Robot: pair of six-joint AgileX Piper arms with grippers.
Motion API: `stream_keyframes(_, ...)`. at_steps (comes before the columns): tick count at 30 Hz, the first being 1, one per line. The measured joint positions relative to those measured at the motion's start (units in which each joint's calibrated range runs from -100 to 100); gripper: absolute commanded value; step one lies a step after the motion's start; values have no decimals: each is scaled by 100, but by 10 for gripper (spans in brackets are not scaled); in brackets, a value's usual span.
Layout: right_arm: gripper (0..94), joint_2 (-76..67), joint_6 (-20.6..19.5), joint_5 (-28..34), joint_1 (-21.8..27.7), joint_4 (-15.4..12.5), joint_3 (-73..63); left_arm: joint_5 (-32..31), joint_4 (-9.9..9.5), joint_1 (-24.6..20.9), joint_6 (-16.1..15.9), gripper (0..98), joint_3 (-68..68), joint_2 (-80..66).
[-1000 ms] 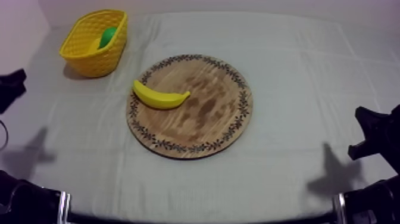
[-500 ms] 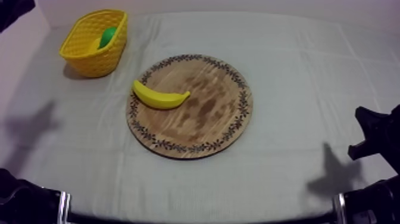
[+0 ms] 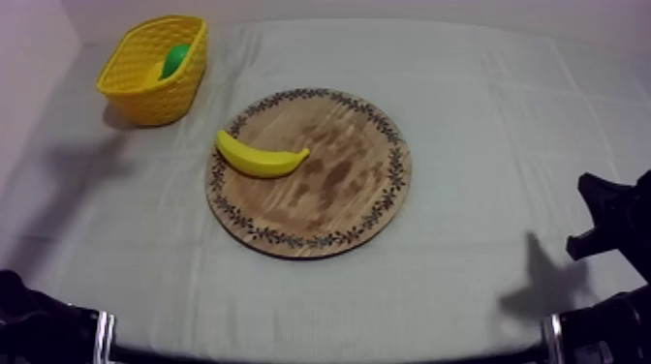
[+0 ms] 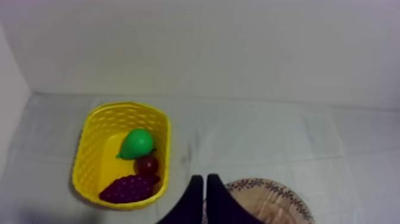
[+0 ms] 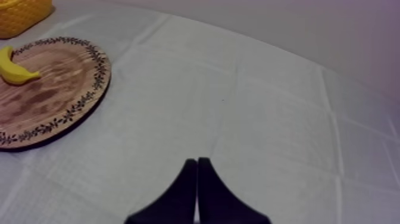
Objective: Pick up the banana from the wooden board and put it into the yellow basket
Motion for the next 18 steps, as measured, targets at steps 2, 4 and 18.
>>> stream_keyframes(2, 3, 0, 0, 0, 0, 0, 0, 317, -58, 110, 122, 0, -405, 322)
stream_keyframes(4, 3, 0, 0, 0, 0, 0, 0, 659, -104, 197, 268, 0, -756, 583)
stream_keyframes(18, 3, 0, -12, -2, 0, 0, 0, 2524, -273, 648, 1717, 0, -1718, 1826)
